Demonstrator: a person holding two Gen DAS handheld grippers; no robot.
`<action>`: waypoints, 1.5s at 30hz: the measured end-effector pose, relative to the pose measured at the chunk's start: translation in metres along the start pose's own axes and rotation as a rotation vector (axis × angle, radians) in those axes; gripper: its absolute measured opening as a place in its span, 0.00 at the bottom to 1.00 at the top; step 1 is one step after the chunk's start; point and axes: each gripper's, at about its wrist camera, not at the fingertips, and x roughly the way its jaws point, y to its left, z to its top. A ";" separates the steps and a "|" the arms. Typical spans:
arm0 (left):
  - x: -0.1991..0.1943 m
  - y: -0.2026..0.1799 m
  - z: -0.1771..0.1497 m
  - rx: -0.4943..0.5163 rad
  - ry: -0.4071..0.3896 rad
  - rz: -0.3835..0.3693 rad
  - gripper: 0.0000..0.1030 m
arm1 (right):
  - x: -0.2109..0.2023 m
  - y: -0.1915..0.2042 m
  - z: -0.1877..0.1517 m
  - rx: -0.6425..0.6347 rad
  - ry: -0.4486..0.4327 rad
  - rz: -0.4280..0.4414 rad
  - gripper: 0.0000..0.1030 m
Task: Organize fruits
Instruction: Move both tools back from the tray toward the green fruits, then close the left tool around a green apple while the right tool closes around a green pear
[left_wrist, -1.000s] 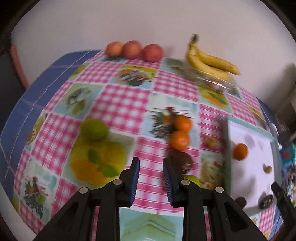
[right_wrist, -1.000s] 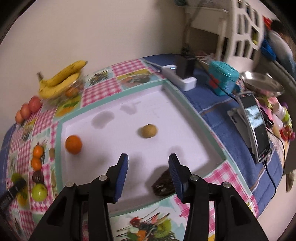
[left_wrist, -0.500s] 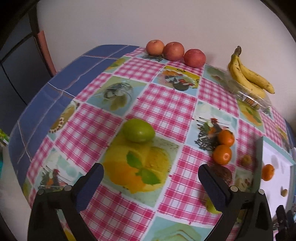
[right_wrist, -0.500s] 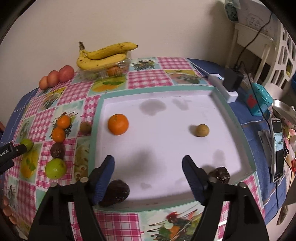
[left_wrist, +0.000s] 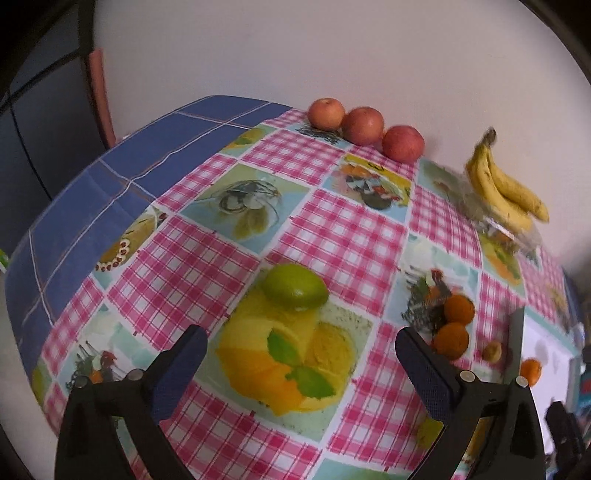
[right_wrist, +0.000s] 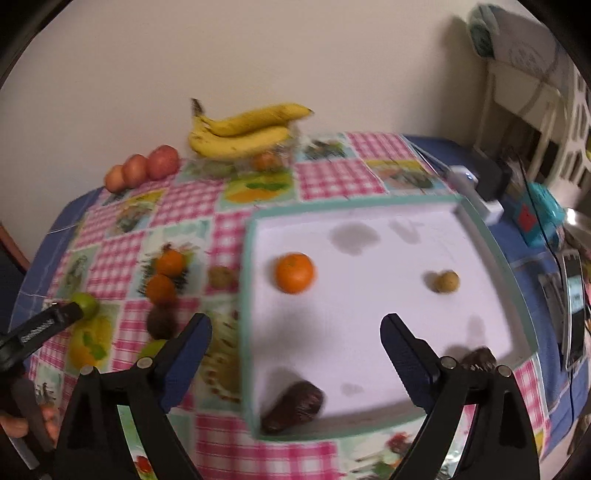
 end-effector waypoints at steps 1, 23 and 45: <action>0.001 0.004 0.002 -0.005 -0.001 -0.007 1.00 | 0.001 0.006 0.002 -0.007 0.003 0.012 0.90; 0.034 0.040 0.012 -0.059 0.123 -0.046 1.00 | 0.044 0.063 0.007 -0.014 0.152 0.196 0.90; 0.074 0.024 0.027 0.021 0.122 -0.131 0.75 | 0.082 0.101 -0.028 -0.165 0.354 0.165 0.73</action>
